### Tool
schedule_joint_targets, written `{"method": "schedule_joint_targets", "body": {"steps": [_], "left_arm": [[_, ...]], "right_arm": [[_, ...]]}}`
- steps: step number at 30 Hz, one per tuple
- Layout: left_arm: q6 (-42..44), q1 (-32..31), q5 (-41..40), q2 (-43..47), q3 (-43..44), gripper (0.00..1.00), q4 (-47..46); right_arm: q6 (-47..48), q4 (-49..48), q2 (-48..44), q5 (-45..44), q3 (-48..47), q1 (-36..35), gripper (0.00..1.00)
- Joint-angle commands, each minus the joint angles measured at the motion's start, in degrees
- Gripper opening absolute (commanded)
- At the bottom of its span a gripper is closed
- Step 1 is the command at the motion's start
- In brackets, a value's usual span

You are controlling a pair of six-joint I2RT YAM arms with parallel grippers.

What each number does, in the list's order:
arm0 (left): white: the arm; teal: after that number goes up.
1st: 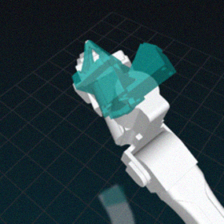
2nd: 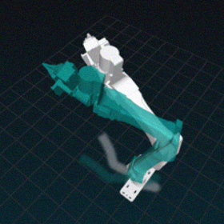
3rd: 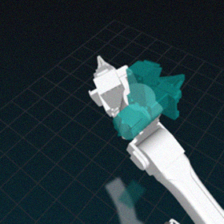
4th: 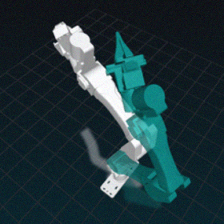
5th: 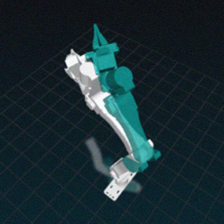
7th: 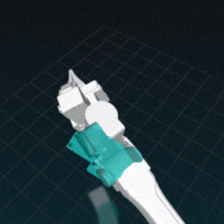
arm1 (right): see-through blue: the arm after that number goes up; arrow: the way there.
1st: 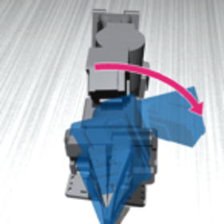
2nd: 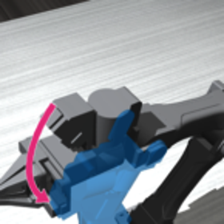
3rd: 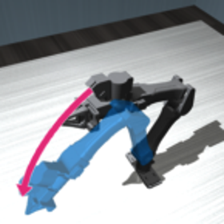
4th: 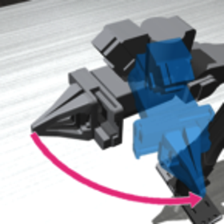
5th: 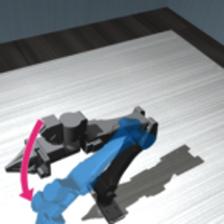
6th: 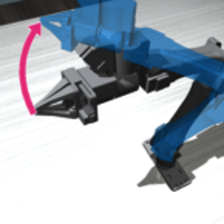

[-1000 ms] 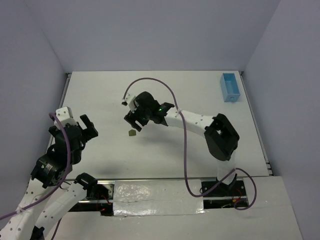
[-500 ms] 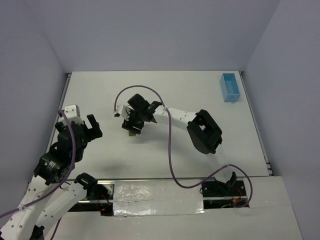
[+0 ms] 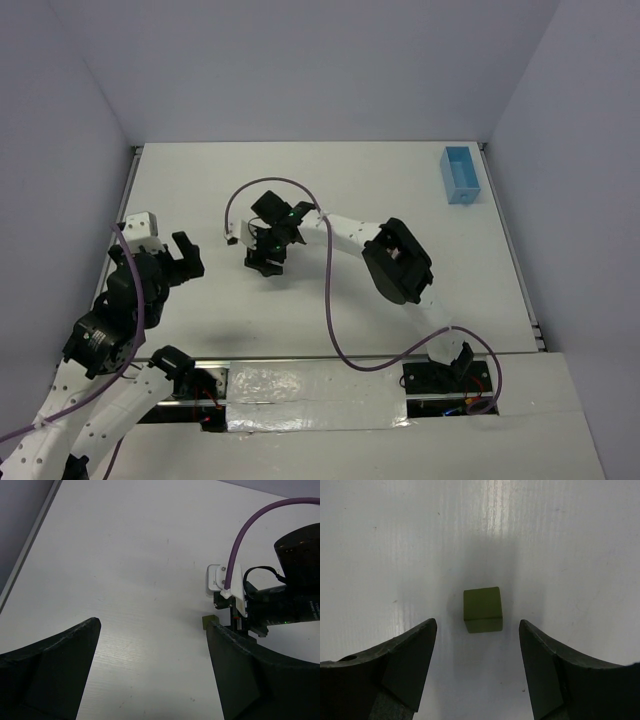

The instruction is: Build the wood block tower

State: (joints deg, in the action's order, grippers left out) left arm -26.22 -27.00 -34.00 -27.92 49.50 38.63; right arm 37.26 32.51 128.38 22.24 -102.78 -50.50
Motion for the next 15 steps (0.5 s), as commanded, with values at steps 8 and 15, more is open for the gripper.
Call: {"method": "schedule_joint_targets", "body": {"steps": [8,15], "left_arm": [[1.96,0.29,2.09,0.5,-0.1,0.99,-2.95],[2.13,0.29,2.53,0.85,-0.19,1.0,-2.95]], "right_arm": [[2.38,-1.05,1.35,-0.18,-1.28,0.4,0.71],[2.21,-2.36,1.17,0.52,-0.67,0.58,0.67]]}}
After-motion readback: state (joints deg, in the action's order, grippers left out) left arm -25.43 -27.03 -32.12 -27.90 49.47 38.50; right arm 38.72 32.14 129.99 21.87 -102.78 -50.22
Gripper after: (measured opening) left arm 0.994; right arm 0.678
